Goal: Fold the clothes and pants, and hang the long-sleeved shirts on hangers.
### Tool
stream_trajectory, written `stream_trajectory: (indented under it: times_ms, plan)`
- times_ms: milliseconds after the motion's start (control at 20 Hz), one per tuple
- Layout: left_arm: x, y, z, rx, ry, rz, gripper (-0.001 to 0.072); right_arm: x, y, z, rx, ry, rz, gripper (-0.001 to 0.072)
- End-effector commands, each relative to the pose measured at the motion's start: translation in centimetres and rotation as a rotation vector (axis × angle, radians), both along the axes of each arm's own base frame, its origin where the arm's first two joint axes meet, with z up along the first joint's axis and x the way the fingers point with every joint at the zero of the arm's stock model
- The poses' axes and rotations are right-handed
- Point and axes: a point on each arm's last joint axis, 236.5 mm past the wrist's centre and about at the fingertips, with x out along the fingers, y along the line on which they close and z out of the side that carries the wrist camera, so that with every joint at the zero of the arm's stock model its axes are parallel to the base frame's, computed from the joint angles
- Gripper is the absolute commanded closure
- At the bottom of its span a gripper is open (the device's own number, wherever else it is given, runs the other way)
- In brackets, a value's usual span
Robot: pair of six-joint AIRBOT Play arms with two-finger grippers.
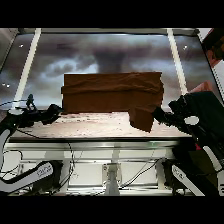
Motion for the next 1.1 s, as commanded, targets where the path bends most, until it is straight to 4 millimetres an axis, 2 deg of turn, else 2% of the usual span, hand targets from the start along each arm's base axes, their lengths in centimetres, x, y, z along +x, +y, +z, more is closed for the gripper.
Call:
stream_trajectory:
  times_ms: [0,50,150,250,400,550,650,750,850,950,1050]
  plan:
    - [0.1,-1.4,-1.4,-0.052,0.032,0.007,0.0304,0.0,0.0,0.0,0.000,-0.001,0.000,0.0697]
    - [0.2,-1.8,-1.6,-0.071,0.040,0.016,0.0413,0.0,0.0,0.0,0.000,-0.001,0.000,0.0697]
    - [0.7,-2.0,-1.4,-0.082,0.013,0.011,0.0510,0.0,0.0,0.0,0.000,-0.002,0.000,0.0698]
    - [1.6,-2.1,-0.5,-0.080,-0.047,-0.006,0.0689,0.1,0.2,0.2,0.014,-0.002,-0.007,0.0697]
    - [3.8,-1.9,2.4,-0.071,-0.167,-0.014,0.0689,0.5,1.3,1.5,0.074,-0.005,0.001,0.0697]
    - [5.8,-1.3,7.1,-0.019,-0.317,-0.034,0.0690,1.4,2.6,4.5,0.105,-0.039,0.073,0.0698]
    - [6.3,-0.4,10.8,0.033,-0.420,-0.027,0.0691,1.9,3.2,7.1,0.117,-0.080,0.115,0.0697]
    - [6.1,1.3,14.1,0.076,-0.496,0.025,0.0691,1.9,3.8,9.3,0.131,-0.113,0.144,0.0697]
    - [5.0,2.9,16.7,0.148,-0.546,0.053,0.0691,1.4,4.3,10.7,0.156,-0.121,0.150,0.0698]
    - [3.7,2.8,18.6,0.197,-0.577,0.036,0.0691,0.5,4.8,11.9,0.179,-0.127,0.154,0.0697]
    - [2.3,1.7,20.2,0.208,-0.598,0.013,0.0691,-0.2,5.2,13.6,0.203,-0.148,0.147,0.0698]
